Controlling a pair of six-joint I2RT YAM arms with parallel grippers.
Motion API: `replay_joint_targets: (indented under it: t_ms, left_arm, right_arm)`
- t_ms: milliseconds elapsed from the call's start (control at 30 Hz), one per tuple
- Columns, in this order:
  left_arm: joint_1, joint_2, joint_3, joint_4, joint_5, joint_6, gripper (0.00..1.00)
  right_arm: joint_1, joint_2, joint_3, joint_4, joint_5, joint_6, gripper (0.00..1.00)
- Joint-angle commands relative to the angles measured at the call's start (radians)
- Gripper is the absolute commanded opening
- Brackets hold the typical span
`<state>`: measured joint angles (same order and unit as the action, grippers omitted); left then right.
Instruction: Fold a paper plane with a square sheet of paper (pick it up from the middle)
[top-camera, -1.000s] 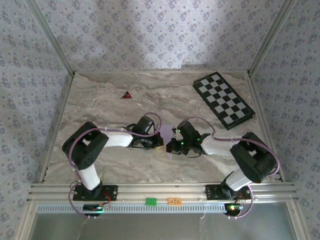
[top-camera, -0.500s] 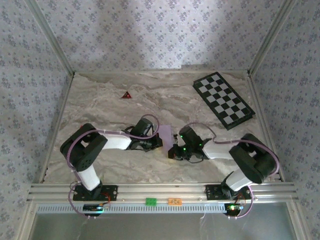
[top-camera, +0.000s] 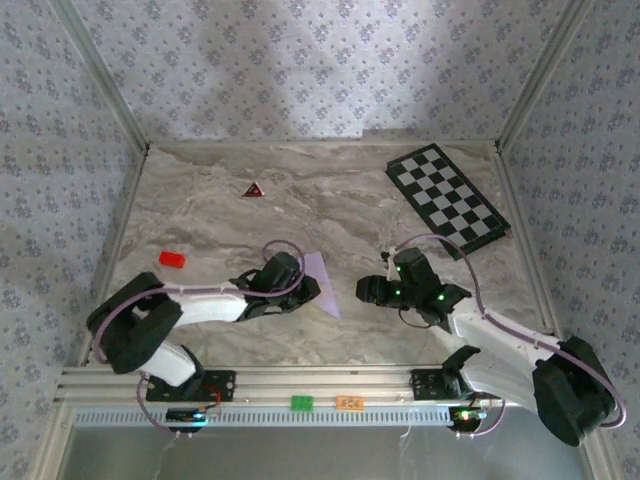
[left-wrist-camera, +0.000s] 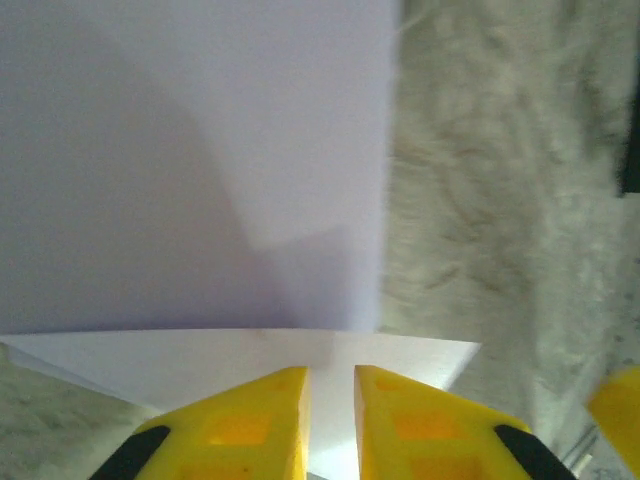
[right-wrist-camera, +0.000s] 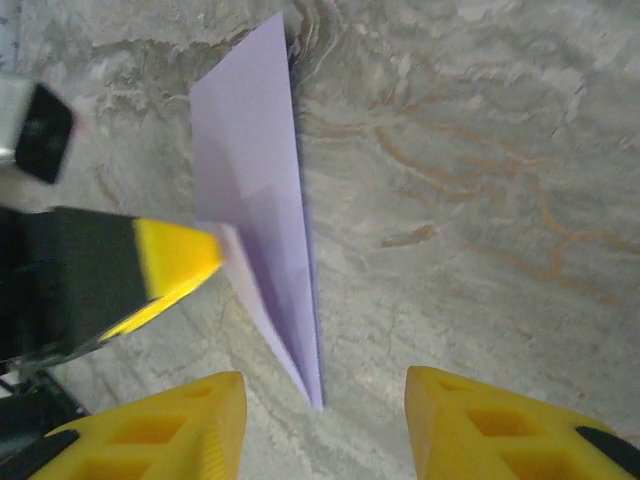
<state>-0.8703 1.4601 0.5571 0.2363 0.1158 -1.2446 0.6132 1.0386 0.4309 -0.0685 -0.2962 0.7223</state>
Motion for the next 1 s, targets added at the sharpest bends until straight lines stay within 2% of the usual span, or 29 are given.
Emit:
replay_joint_targets:
  t_ms: [0, 67, 167, 333, 467, 600, 833, 967]
  left_arm:
    - [0.008, -0.117, 0.03, -0.145, -0.107, 0.063, 0.3]
    - [0.042, -0.169, 0.022, -0.21, -0.095, 0.108, 0.36]
    - [0.137, -0.218, -0.018, -0.22, 0.019, 0.15, 0.43]
    - [0.295, -0.252, -0.078, -0.192, 0.211, 0.191, 0.47]
    - [0.356, -0.254, -0.083, -0.19, 0.305, 0.219, 0.49]
    - [0.383, -0.241, -0.085, -0.174, 0.355, 0.226, 0.5]
    - [0.42, -0.183, -0.082, -0.102, 0.457, 0.212, 0.51]
    - [0.437, -0.17, -0.073, -0.099, 0.47, 0.214, 0.52]
  right_arm:
    - [0.005, 0.07, 0.047, 0.04, 0.058, -0.014, 0.5]
    - [0.02, 0.146, 0.081, 0.071, 0.038, -0.011, 0.5]
    - [0.072, 0.268, 0.161, 0.078, 0.025, -0.027, 0.49]
    - [0.14, 0.424, 0.264, 0.064, 0.048, -0.08, 0.5]
    - [0.135, 0.503, 0.31, 0.046, 0.026, -0.086, 0.47]
    - [0.114, 0.544, 0.306, 0.077, -0.038, -0.116, 0.37]
    - [0.057, 0.533, 0.236, 0.216, -0.184, -0.106, 0.11]
    - [0.019, 0.543, 0.196, 0.338, -0.278, -0.05, 0.06]
